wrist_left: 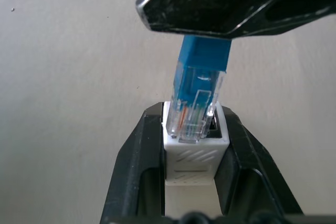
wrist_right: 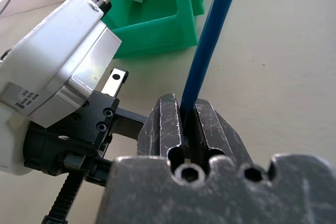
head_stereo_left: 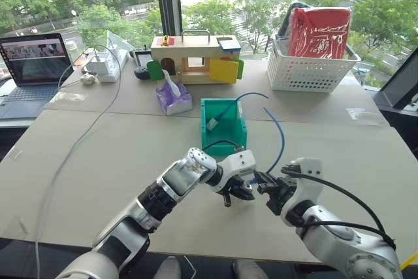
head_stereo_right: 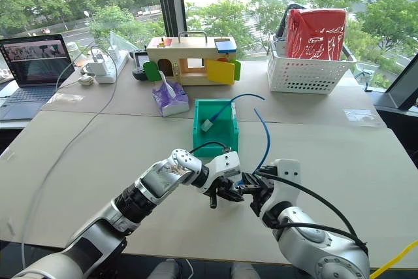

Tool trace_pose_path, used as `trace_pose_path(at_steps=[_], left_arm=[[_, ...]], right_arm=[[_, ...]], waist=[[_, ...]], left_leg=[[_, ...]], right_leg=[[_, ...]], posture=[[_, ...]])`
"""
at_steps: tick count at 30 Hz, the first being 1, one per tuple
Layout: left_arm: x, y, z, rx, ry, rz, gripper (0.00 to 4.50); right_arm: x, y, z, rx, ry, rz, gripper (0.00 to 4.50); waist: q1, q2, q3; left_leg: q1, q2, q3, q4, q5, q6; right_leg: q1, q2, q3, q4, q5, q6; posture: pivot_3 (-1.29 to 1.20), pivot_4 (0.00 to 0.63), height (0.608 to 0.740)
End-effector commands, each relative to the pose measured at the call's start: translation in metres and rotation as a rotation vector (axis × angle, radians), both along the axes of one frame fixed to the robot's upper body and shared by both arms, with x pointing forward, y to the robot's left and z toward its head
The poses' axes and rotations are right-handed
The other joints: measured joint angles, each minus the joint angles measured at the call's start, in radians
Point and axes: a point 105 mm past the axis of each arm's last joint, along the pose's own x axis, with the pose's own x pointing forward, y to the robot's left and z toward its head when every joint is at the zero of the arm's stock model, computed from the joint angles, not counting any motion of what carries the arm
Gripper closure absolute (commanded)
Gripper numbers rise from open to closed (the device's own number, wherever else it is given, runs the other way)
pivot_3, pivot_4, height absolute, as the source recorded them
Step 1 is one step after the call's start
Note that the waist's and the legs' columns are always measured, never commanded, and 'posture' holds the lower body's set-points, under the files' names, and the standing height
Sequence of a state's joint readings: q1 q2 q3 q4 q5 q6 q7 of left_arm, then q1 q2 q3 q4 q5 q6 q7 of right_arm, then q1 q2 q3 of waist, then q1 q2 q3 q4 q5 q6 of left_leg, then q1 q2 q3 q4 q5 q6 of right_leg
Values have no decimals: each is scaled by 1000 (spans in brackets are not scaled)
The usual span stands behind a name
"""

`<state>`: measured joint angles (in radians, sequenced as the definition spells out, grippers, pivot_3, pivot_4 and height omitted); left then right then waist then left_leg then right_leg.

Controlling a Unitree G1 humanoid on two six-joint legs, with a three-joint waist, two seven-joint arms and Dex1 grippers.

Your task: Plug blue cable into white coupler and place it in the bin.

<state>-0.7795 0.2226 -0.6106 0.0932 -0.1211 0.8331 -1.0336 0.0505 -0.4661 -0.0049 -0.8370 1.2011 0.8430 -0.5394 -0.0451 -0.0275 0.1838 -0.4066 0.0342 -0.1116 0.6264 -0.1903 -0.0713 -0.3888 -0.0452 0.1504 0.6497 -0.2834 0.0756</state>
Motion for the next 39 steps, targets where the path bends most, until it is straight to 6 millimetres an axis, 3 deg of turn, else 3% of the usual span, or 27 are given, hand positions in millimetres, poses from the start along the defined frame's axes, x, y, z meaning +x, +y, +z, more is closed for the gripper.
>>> trace_pose_path(at_steps=[1, 24, 39], left_arm=[[-9, -4, -11, 33, 24, -27, 3799], [-11, -6, -12, 39, 16, -20, 3799], [3, 1, -10, 157, -168, 0, 3799]], right_arm=[[-7, 5, 2, -16, 8, 33, 4500], [-11, 10, -3, -46, 47, 85, 4500], [-12, 6, -8, -101, 75, 94, 4500]], waist=[[0, 0, 0], [1, 0, 0], [1, -6, -10]], left_leg=[[0, 0, 0, 0, 0, 0], [0, 0, 0, 0, 0, 0], [1, 0, 0, 0, 0, 0]], right_leg=[[0, 0, 0, 0, 0, 0], [0, 0, 0, 0, 0, 0], [1, 0, 0, -1, 0, 0]], posture=[[0, 150, 740], [0, 150, 740], [0, 150, 740]])
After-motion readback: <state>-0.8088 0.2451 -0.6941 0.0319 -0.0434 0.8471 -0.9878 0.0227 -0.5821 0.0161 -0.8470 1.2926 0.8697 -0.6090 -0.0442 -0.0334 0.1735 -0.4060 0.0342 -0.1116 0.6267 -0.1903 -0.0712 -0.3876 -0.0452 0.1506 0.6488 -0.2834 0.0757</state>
